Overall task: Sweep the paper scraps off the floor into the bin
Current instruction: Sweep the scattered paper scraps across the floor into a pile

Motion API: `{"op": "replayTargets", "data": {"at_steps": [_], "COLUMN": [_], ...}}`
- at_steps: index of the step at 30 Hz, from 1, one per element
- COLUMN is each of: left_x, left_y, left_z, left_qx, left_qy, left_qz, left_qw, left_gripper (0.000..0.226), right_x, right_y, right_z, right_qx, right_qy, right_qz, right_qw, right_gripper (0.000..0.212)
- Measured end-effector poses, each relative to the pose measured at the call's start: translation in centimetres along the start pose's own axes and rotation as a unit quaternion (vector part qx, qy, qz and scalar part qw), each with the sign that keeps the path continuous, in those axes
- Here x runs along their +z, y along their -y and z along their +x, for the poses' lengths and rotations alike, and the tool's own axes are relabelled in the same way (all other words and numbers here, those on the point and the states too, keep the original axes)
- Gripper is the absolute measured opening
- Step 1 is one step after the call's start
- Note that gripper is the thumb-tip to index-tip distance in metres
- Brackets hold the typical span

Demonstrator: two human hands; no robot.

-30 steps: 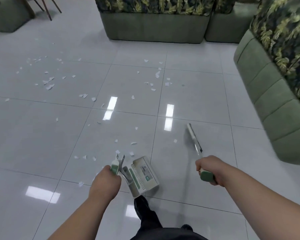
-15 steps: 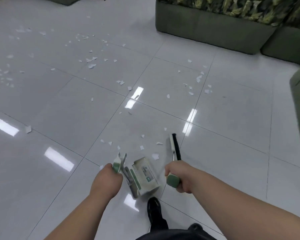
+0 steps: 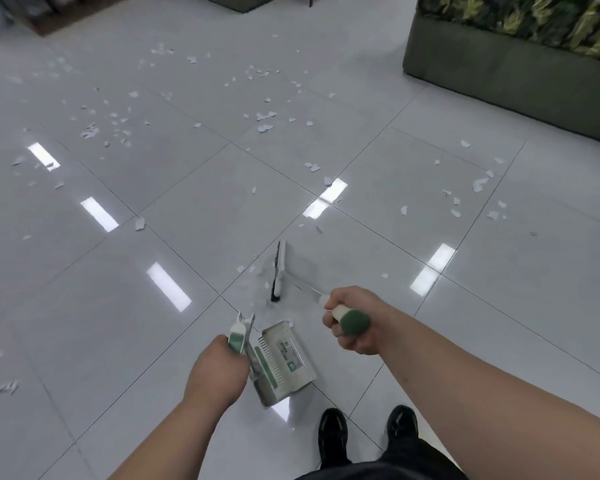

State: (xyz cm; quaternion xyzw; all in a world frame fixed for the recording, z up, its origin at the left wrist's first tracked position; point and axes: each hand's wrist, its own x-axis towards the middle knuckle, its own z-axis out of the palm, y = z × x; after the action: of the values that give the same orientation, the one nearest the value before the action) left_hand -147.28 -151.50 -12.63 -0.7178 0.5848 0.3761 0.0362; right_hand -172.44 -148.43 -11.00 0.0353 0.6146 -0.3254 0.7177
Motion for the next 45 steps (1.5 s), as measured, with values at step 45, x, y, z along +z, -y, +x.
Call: {"op": "replayTargets", "data": {"at_steps": [45], "left_x": [18.0], "left_y": [-38.4], "left_z": [3.1], "left_qx": [0.007], "left_qy": [0.017], "left_qz": [0.06], "left_qw": [0.998], "left_gripper": [0.014], "right_x": [-38.6], "right_y": [20.6], "right_z": [-3.5], "right_qx": [-0.043], "right_qy": [-0.056], "right_qz": [-0.122], "right_qw": [0.99], "right_gripper": [0.015]}}
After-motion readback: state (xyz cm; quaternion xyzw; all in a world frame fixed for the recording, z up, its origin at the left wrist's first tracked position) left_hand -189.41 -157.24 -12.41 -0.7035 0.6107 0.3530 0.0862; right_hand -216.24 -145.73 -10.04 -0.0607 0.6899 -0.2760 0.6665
